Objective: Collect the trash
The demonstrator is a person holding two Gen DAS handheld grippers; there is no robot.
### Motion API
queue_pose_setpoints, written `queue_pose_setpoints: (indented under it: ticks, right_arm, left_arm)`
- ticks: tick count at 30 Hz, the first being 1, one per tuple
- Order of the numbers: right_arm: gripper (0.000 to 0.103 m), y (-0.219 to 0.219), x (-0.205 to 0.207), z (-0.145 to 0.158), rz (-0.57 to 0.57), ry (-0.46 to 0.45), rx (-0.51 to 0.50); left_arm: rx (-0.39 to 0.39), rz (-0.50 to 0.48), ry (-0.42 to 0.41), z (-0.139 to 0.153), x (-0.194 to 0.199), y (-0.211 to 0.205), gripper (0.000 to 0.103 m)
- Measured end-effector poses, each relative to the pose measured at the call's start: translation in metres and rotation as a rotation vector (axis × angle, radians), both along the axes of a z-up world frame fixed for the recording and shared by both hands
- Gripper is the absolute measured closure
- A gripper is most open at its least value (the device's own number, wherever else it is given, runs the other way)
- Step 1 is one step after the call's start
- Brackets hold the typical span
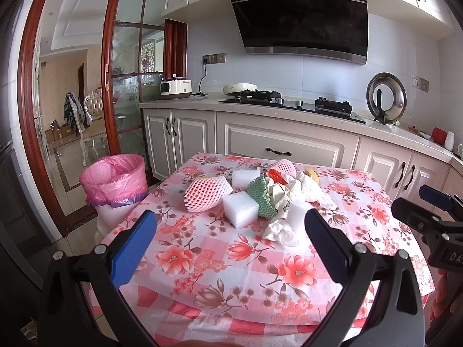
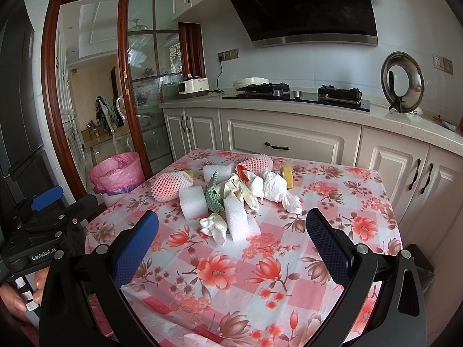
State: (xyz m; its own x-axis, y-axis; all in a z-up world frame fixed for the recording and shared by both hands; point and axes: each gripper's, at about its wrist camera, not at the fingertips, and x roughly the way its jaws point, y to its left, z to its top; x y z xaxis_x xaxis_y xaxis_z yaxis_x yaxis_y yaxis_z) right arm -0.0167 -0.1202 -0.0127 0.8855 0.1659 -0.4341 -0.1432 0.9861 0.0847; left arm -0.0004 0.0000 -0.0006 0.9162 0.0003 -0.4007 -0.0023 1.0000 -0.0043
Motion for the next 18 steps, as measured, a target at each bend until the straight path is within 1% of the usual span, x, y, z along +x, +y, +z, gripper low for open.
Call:
queue_pose_setpoints:
  ticks: [3,4,7,9,11,14,18]
  right_arm:
    - [0.007,0.001,0.002,-0.007,-0.007,0.011,-0.003]
    - [0.007,0.000,0.002,-0.008,-0.010,0.013,-0.002]
    - [0.007,-0.003,0.010,-0.017,-0.018,0.031,0.007]
    - [0.007,-0.002,0.017,-0.024,-0.026,0.048,0.010]
    - [0.007,-0.001,0.026,-0.032,-0.032,0.073,0.010]
    - [0.007,0.000,0.047,-0.045,-0.033,0.110,0.002]
    - [0.007,0.008,0.080,-0.063,-0.019,0.148,-0.011]
  left_arm:
    - [-0.003,0.004,0.002,-0.001,0.000,0.000,0.004]
    - [-0.004,0.004,0.004,-0.006,0.001,0.001,0.004]
    - [-0.013,-0.002,0.019,-0.010,0.011,0.011,0.004]
    - [-0.032,-0.018,0.055,-0.019,0.028,0.020,0.004]
    - [-0.042,0.000,0.087,-0.028,0.042,0.029,0.004]
    - [-0.040,0.020,0.116,-0.041,0.063,0.040,0.004]
    - [-0.043,0.017,0.193,-0.066,0.095,0.053,0.005]
